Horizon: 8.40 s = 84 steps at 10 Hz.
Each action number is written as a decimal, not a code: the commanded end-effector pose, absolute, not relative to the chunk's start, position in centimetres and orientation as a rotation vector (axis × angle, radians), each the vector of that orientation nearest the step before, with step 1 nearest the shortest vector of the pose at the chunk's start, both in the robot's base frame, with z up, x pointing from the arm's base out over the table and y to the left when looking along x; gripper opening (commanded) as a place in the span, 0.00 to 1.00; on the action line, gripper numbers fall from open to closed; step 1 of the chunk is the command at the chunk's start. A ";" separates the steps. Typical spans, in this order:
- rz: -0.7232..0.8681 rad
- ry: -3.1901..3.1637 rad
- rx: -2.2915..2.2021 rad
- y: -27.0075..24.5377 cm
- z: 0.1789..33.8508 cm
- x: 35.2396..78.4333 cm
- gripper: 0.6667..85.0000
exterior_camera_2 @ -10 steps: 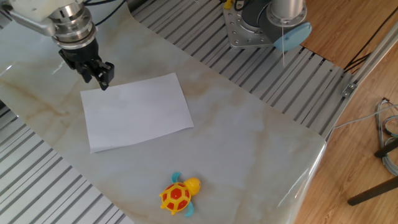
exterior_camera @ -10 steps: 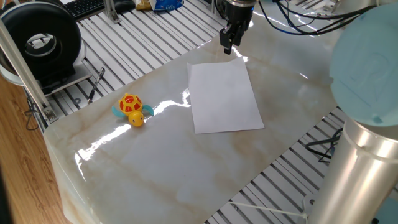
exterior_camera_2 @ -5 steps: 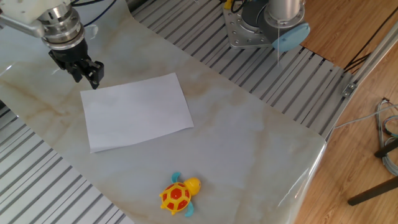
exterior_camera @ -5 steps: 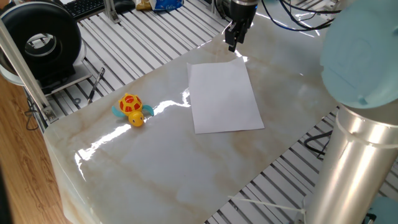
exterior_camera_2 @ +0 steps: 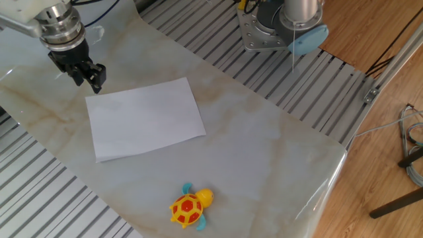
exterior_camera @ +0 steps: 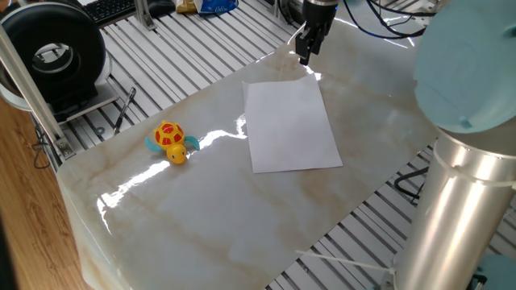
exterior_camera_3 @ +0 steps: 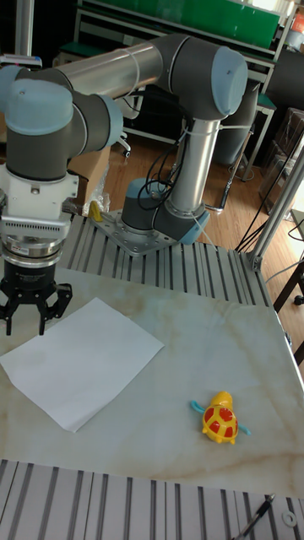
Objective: Flip over and spread out the paper that is laid flat on the table
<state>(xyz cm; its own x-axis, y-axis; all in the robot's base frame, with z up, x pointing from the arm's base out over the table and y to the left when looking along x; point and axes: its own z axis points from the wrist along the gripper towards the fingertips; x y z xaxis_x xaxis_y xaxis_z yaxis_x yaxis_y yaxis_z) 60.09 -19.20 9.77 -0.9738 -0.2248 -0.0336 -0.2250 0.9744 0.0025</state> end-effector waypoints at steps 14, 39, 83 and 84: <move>0.037 3.081 -0.350 -21.7 7.1 60.5 0.63; 0.050 3.087 -0.269 -22.3 2.6 60.3 0.60; 0.012 3.081 -0.241 -17.0 15.0 57.4 0.00; 0.014 3.101 -0.264 -17.6 16.2 56.4 0.00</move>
<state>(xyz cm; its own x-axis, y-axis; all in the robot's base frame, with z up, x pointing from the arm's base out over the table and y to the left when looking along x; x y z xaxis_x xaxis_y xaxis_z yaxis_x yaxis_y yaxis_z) 56.94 -17.11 15.16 -0.9867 -0.1589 -0.0335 -0.1589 0.9873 -0.0013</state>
